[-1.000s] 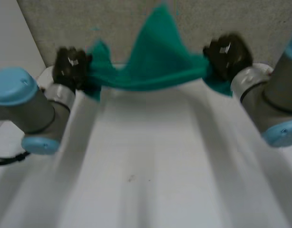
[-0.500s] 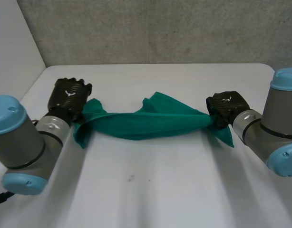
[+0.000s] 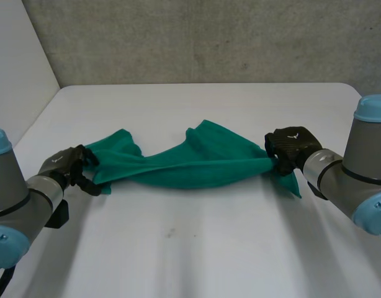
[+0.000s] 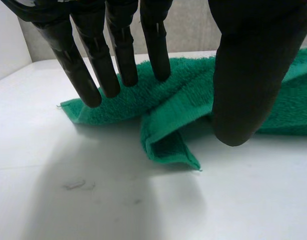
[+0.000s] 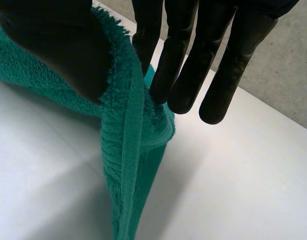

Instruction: Fold the towel.

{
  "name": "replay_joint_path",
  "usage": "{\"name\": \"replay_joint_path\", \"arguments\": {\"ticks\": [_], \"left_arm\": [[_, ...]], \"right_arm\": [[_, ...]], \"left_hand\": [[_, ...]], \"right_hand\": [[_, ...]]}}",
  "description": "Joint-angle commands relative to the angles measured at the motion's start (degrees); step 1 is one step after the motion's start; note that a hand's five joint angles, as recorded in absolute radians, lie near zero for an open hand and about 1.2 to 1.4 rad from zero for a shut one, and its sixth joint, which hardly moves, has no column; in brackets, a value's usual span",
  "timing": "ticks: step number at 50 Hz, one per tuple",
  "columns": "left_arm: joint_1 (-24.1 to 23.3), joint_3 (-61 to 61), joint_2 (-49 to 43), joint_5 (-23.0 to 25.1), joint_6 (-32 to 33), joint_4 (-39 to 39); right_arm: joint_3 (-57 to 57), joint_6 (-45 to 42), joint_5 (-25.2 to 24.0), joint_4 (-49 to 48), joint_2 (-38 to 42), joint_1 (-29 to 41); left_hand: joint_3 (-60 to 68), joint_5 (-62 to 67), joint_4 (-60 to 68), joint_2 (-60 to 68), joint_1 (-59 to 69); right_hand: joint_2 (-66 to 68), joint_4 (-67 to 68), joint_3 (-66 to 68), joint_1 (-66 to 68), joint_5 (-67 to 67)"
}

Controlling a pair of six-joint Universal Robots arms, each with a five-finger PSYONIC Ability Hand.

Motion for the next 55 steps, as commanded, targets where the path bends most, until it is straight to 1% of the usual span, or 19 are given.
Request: {"name": "replay_joint_path", "arguments": {"ticks": [1, 4, 7, 11, 13, 17, 19, 25, 30, 36, 40, 45, 53, 55], "left_arm": [[-0.1, 3.2, -5.1, -1.3, 0.4, 1.7], [-0.1, 3.6, -5.9, -1.6, 0.5, 1.7], [-0.1, 4.4, -7.2, -1.7, 0.6, 2.2], [-0.2, 5.0, -8.8, -1.7, 0.8, 2.6], [-0.4, 5.8, -10.3, -1.7, 0.9, 2.9], [-0.5, 6.2, -10.6, -1.7, 0.9, 2.9], [-0.6, 6.3, -9.7, -1.6, 0.8, 2.9], [-1.1, 7.8, -9.4, -1.4, 0.9, 4.4], [-1.7, 10.2, -12.2, -1.4, 1.3, 6.5], [-2.3, 13.5, -14.1, -1.1, 1.2, 6.6], [-1.9, 13.0, -12.5, -0.2, 1.1, 6.0], [-1.2, 6.9, -4.8, 0.6, 1.1, 4.5], [-1.2, -2.6, 3.4, 0.5, 2.1, 4.5], [-0.8, -3.9, 4.0, 0.5, 2.9, 4.5]], "right_arm": [[0.4, 0.0, -0.1, 0.0, 0.1, -0.2], [0.4, 0.0, -0.2, -0.1, 0.1, -0.2], [0.4, 0.0, -0.1, -0.1, 0.1, -0.2], [0.4, 0.0, -0.1, -0.2, 0.1, 0.0], [0.4, 0.0, -0.1, -0.2, 0.1, 0.0], [0.4, 0.0, -0.1, -0.1, 0.2, -0.1], [0.4, 0.0, -0.1, -0.2, 0.2, -0.2], [0.3, 0.0, -0.1, -0.2, 0.2, 0.0], [0.5, 0.0, 0.0, -0.2, 0.2, -0.1], [0.5, 0.0, -0.1, -0.2, 0.2, -0.2], [0.5, 0.0, -0.1, -0.2, 0.2, -0.2], [0.6, 0.0, -0.1, -0.2, 0.2, -0.2], [0.6, 0.0, -0.1, -0.2, 0.2, -0.2], [0.6, 0.0, -0.1, -0.2, 0.2, -0.1]], "left_hand": [[16.0, 15.9, 15.7, 15.9, 15.7], [16.5, 16.4, 16.2, 16.4, 16.2], [20.0, 20.0, 19.8, 19.9, 19.8], [20.4, 20.3, 20.1, 20.3, 20.1], [19.4, 19.3, 19.1, 19.3, 19.1], [15.3, 15.3, 15.1, 15.2, 15.1], [7.8, 7.7, 7.5, 7.7, 7.5], [8.6, 8.5, 8.3, 8.5, 8.3], [8.6, 8.5, 8.3, 8.5, 8.3], [7.2, 7.2, 7.0, 7.1, 7.0], [4.6, 4.5, 4.3, 4.5, 4.3], [-0.7, -0.7, -0.9, -0.8, -0.9], [0.2, 0.1, -0.1, 0.1, -0.1], [0.5, 0.5, 0.3, 0.4, 0.2]], "right_hand": [[12.5, 11.6, 12.2, 24.7, 13.3], [12.5, 11.6, 12.2, 24.7, 13.3], [12.5, 11.6, 12.2, 24.7, 13.3], [12.5, 11.6, 12.2, 24.7, 13.3], [12.5, 11.6, 12.2, 24.7, 13.3], [12.5, 11.6, 12.2, 24.7, 13.3], [12.5, 11.6, 12.2, 24.7, 13.3], [12.5, 11.6, 12.2, 24.7, 13.3], [12.5, 11.6, 12.2, 24.7, 13.3], [12.5, 11.6, 12.2, 24.7, 13.3], [12.5, 11.6, 12.2, 24.7, 13.3], [12.5, 11.6, 12.2, 24.7, 13.3], [12.5, 11.6, 12.2, 24.7, 13.3], [12.5, 11.6, 12.2, 24.7, 13.3]]}}
